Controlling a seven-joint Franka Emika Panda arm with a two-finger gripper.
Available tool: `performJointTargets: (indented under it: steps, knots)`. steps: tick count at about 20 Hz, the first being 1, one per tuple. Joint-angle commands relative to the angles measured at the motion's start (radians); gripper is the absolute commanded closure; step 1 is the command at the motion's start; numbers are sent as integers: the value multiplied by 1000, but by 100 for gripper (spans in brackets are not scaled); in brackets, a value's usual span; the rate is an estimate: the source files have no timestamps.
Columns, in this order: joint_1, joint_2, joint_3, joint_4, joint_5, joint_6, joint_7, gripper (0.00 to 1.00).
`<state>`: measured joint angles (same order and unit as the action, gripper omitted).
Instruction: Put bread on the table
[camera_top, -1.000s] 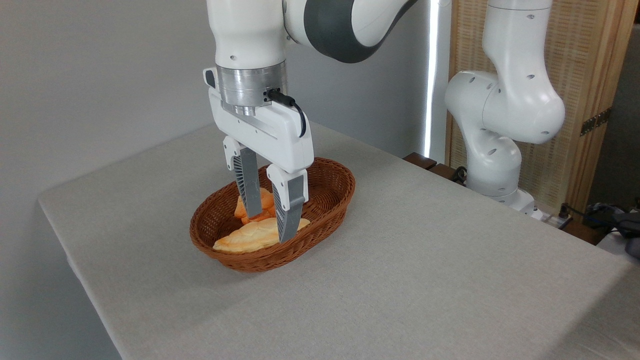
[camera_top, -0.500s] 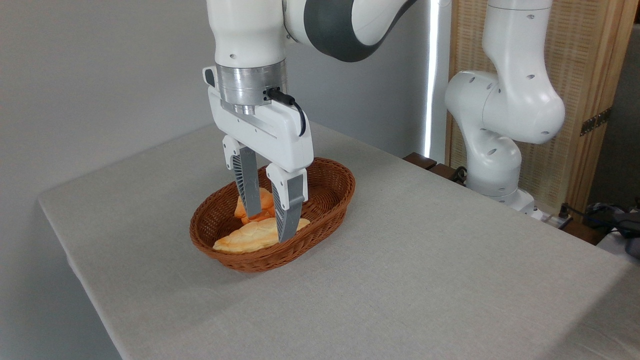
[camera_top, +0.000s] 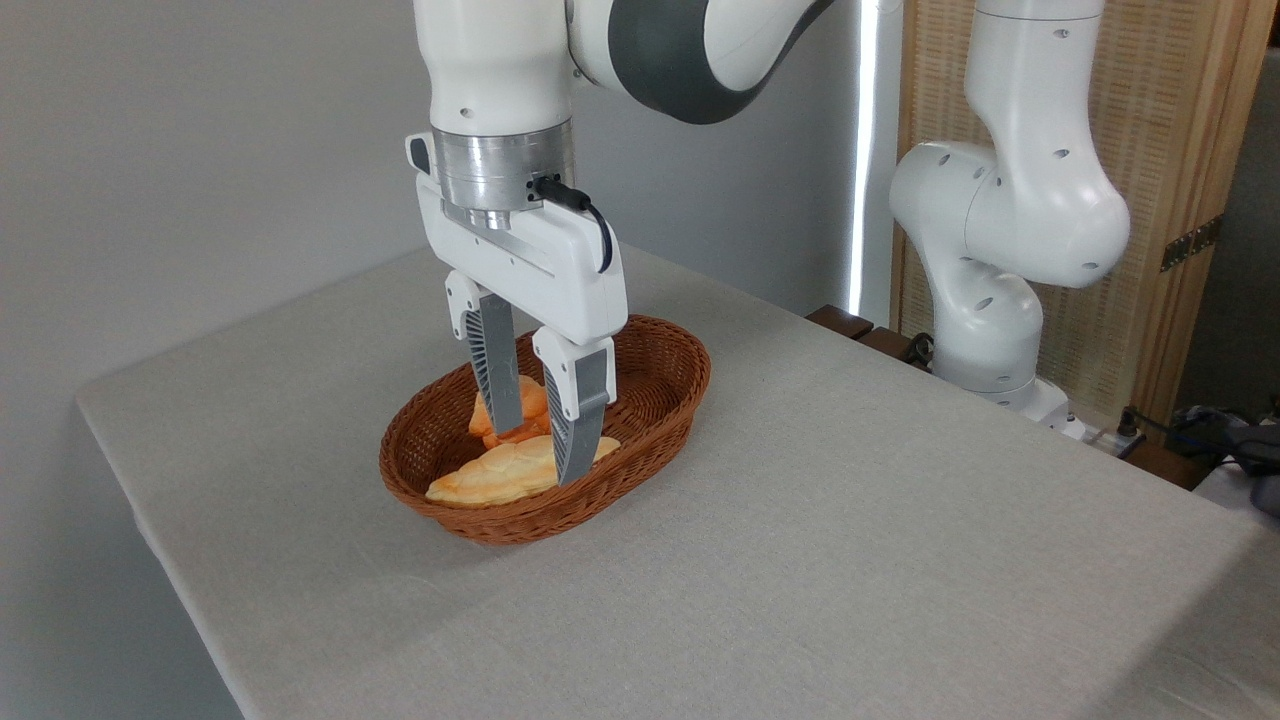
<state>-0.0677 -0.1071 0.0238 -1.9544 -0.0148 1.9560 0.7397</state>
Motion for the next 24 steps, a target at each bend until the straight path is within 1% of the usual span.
performJointTargets:
  steps: [1, 12, 14, 15, 17, 18, 19, 20, 21, 23, 24]
  knots:
    - [-4, 0, 11, 11, -16, -8, 20, 0]
    - [-11, 1, -1, 9, -16, -28, 20, 0]
    - [-15, 13, -7, 9, -16, -26, 20, 0]
    - [-30, 21, -15, 9, -16, -25, 18, 0]
    - [-40, 32, -25, 11, -17, -20, 18, 0]
    - [-58, 32, -34, 9, -17, -20, 18, 0]
    - [-64, 32, -42, 11, -17, -20, 18, 0]
    - [-78, 32, -48, 9, -20, -20, 18, 0]
    - [-95, 35, -53, 9, -39, -20, 18, 0]
    - [-96, 40, -71, 11, -74, -20, 17, 0]
    - [-96, 41, -85, 11, -83, -22, 15, 0]
